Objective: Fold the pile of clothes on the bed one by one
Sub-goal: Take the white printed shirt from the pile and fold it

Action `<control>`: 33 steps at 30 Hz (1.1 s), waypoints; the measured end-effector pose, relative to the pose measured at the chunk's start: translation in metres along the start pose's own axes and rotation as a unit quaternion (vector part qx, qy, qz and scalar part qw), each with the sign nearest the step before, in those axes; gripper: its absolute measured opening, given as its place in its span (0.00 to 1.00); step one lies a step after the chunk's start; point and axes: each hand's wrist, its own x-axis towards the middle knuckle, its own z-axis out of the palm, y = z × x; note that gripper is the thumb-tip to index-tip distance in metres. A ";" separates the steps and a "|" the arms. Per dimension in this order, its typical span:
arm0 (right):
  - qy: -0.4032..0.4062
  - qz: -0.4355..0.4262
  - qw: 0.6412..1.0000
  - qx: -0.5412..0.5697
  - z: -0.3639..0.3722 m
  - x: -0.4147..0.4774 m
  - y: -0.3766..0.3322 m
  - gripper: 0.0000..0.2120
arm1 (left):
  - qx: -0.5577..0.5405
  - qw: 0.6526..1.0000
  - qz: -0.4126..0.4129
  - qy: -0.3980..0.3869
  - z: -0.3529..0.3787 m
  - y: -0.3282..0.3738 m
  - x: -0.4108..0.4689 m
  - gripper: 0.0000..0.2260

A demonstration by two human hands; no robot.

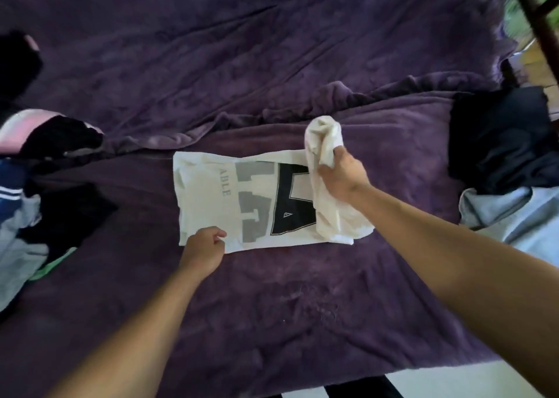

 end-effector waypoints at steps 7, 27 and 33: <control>-0.037 0.022 0.995 0.086 0.091 -0.016 -0.038 0.21 | -0.008 1.000 0.008 0.017 -0.034 -0.069 -0.002 0.15; 0.101 0.031 0.980 0.170 0.079 -0.023 0.004 0.17 | 0.027 0.989 0.127 0.070 -0.005 -0.122 0.058 0.16; 0.049 -0.080 0.992 0.080 0.111 -0.058 -0.122 0.26 | -0.061 0.990 0.019 0.123 -0.059 -0.145 0.050 0.14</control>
